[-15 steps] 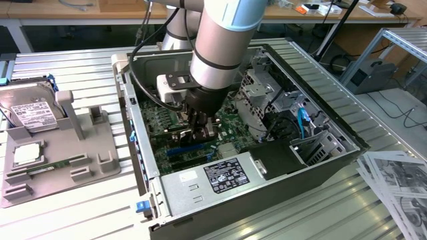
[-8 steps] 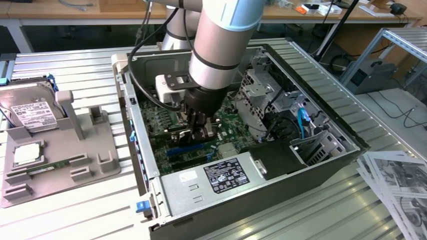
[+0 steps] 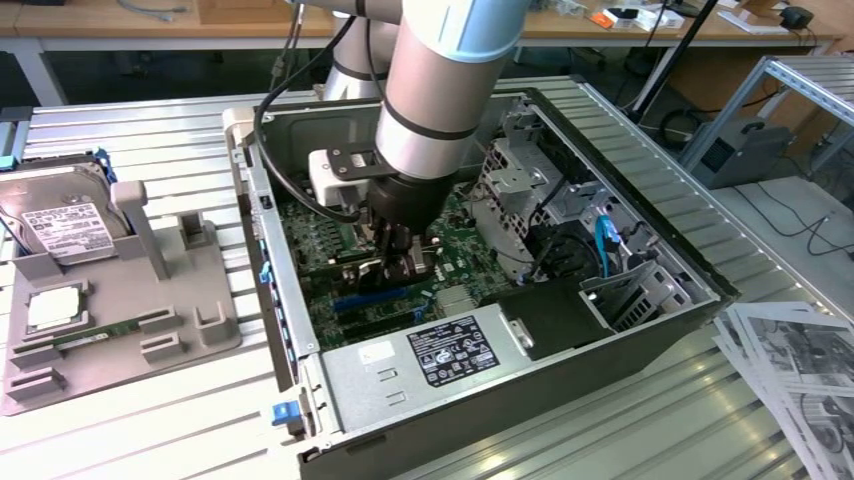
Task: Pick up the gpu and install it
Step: 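Insert the gpu into the slot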
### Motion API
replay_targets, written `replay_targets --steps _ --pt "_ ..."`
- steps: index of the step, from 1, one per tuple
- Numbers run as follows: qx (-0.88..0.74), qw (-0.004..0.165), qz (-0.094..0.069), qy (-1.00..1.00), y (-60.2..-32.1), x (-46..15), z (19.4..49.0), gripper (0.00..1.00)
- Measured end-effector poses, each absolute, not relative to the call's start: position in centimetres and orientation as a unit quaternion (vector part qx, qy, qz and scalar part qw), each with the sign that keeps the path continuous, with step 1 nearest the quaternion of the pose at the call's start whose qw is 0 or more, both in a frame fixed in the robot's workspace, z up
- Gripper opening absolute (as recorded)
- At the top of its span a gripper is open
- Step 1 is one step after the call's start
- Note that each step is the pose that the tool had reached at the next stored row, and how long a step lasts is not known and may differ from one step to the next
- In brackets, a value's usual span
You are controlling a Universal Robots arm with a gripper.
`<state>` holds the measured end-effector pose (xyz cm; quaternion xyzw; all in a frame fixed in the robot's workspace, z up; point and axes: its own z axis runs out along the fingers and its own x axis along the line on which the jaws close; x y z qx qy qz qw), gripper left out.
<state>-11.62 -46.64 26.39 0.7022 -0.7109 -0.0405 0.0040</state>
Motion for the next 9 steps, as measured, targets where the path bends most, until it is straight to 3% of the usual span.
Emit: replay_targets --steps 9 --pt "0.702 0.005 -0.041 -0.711 -46.64 -11.60 26.39 0.27"
